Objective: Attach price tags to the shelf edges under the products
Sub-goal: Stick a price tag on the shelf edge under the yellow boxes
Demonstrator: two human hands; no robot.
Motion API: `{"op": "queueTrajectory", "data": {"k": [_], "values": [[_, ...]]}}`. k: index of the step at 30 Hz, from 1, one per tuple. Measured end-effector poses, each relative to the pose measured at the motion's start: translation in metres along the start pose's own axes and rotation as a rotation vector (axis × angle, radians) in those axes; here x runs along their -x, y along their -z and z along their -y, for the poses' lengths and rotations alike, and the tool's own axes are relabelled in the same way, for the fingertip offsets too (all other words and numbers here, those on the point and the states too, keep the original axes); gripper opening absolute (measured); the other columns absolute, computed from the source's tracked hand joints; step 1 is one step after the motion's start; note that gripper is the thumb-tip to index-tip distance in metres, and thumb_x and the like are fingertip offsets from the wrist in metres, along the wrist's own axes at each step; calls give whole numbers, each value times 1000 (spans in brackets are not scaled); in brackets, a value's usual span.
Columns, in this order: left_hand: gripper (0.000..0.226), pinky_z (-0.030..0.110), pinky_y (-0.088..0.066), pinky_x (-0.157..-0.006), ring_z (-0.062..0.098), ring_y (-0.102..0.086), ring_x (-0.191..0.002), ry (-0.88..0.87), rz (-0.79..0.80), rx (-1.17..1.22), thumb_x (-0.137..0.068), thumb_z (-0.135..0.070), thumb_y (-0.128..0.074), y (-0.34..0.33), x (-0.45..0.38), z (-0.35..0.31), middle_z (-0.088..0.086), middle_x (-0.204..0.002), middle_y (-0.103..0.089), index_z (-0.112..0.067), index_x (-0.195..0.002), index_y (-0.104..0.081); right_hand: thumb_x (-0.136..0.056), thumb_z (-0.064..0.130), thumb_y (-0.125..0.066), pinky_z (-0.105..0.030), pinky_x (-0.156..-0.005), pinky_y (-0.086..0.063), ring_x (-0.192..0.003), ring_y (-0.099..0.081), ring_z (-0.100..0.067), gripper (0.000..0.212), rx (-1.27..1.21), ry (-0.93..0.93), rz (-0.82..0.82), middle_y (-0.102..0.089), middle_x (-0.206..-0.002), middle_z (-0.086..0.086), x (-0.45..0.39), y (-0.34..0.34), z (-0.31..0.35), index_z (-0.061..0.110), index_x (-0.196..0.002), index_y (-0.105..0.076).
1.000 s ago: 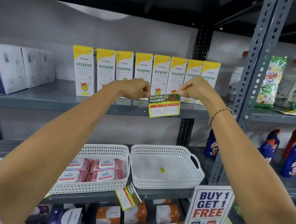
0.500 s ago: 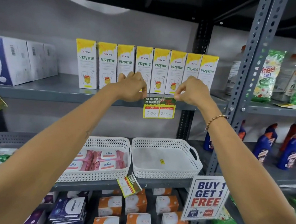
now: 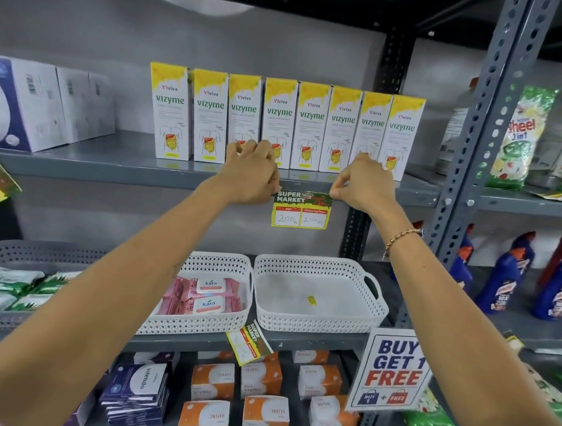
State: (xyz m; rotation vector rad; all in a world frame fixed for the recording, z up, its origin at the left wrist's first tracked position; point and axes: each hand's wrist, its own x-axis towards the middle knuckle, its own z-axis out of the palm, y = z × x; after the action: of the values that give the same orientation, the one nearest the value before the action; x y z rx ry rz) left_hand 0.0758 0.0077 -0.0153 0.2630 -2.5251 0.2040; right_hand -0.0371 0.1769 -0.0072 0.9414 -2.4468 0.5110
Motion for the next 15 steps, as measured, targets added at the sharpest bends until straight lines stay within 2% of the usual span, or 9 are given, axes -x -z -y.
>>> {"op": "queueTrajectory", "data": {"k": [8, 15], "values": [[19, 47, -24, -102, 24, -41, -110, -14, -50, -42, -86, -35, -59, -4, -4, 3, 4, -115, -46, -18, -82, -67, -78, 22, -73, -37, -86, -48, -106, -59, -27, 11, -14, -49, 4, -52, -130, -12, -6, -4, -2, 14, -84, -76], [20, 45, -24, -101, 24, -42, -111, 0, -78, -35, -86, -33, -58, -4, -7, 2, 4, -116, -47, -16, -83, -68, -76, 22, -74, -40, -87, -50, -102, -59, -27, 10, -27, -74, -12, -57, -118, -8, -11, -6, -3, 13, -81, -75]]}}
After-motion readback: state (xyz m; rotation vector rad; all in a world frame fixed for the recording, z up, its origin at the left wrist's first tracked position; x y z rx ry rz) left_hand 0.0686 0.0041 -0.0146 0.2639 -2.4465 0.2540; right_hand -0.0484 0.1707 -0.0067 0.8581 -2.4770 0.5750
